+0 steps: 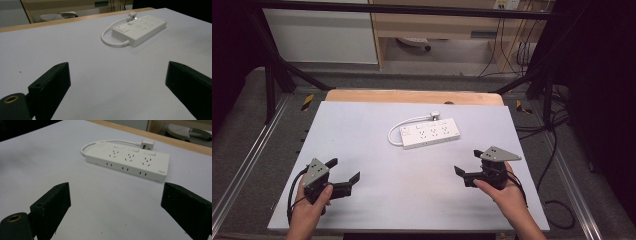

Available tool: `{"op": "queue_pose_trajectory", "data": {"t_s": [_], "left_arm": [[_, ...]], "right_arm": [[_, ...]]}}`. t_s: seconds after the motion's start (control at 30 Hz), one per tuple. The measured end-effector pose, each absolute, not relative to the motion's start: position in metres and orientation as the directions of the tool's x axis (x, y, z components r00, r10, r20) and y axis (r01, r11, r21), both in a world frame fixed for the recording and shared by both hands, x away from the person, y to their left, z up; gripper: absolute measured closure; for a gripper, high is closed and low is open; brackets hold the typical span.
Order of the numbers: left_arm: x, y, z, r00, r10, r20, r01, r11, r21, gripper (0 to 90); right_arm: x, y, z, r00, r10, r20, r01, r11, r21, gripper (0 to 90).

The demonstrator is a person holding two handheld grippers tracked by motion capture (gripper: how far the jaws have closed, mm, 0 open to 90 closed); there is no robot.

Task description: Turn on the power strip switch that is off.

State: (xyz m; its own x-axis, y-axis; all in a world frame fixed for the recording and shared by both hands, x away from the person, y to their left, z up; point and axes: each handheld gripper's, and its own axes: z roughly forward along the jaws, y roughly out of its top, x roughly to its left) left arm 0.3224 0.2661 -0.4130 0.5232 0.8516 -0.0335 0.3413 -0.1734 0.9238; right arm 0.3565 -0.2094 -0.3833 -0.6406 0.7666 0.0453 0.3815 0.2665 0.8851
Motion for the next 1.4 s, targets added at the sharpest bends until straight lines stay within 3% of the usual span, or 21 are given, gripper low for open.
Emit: {"op": "queue_pose_trajectory", "data": {"t_s": [0.33, 0.67, 0.9, 1.13, 1.4], "left_arm": [[0.323, 0.266, -0.414, 0.523, 0.852, -0.032, 0.345, -0.178, 0.922, 6.1], [0.323, 0.265, -0.415, 0.523, 0.852, -0.03, 0.351, -0.183, 0.918, 6.1], [0.323, 0.264, -0.415, 0.526, 0.85, -0.033, 0.353, -0.183, 0.918, 6.1], [0.323, 0.262, -0.417, 0.531, 0.847, -0.03, 0.356, -0.191, 0.915, 6.1], [0.323, 0.259, -0.418, 0.541, 0.841, -0.028, 0.359, -0.2, 0.912, 6.0]], "right_arm": [[0.365, -0.205, -0.371, -0.64, 0.767, 0.043, 0.361, 0.251, 0.898, 15.5], [0.381, -0.205, -0.359, -0.635, 0.771, 0.043, 0.356, 0.243, 0.902, 15.5], [0.391, -0.202, -0.349, -0.62, 0.783, 0.045, 0.362, 0.235, 0.902, 6.0], [0.402, -0.196, -0.337, -0.63, 0.776, 0.036, 0.347, 0.24, 0.907, 3.3], [0.414, -0.184, -0.325, -0.639, 0.769, -0.004, 0.318, 0.269, 0.909, 15.5]]}}
